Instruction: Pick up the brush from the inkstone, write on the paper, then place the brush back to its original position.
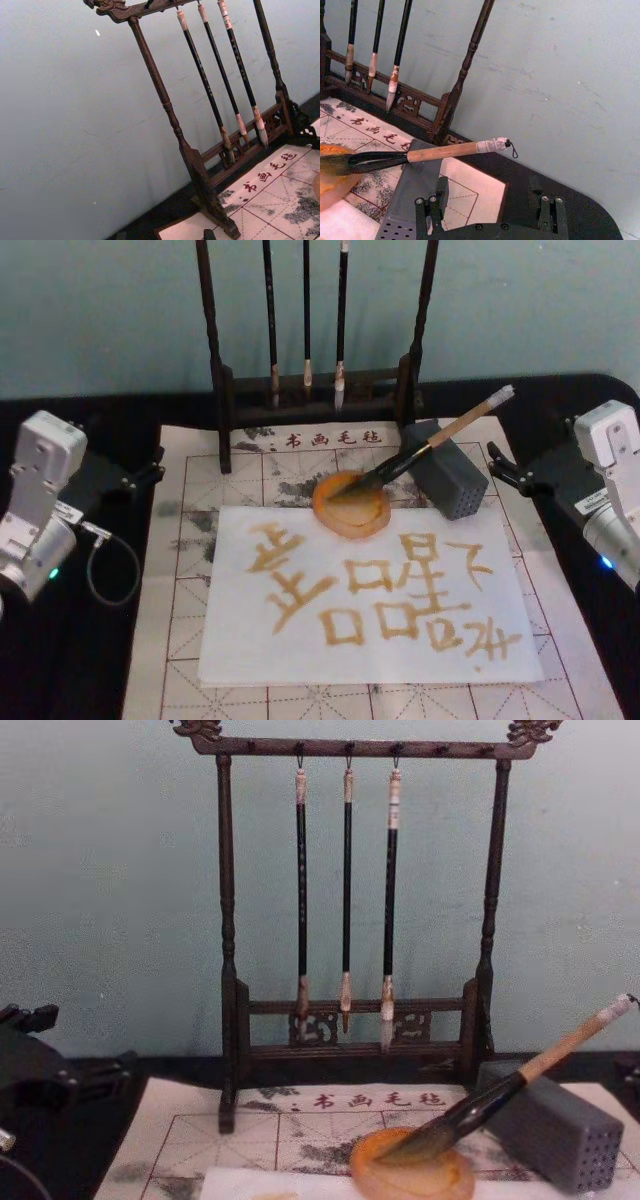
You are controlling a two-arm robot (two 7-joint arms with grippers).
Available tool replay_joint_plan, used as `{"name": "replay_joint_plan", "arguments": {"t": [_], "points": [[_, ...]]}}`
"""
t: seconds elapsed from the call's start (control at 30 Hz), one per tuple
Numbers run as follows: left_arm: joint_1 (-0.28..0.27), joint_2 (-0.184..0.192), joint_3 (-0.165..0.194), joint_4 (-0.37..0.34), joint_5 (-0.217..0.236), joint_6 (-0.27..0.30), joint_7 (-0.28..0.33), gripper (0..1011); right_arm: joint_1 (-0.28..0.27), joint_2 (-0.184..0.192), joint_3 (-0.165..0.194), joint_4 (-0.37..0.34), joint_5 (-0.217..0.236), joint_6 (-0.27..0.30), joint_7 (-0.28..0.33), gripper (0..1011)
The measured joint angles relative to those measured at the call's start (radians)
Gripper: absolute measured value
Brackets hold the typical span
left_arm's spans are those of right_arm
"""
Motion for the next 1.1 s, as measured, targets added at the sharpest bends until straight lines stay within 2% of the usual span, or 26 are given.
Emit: {"name": "replay_joint_plan", "arguments": {"t": [1.1], "points": [[0.000,0.000,0.000,0.000,0.000,0.000,0.000,1001,0.000,0.000,0.000,0.000,0.000,0.000,0.000,1000]]}}
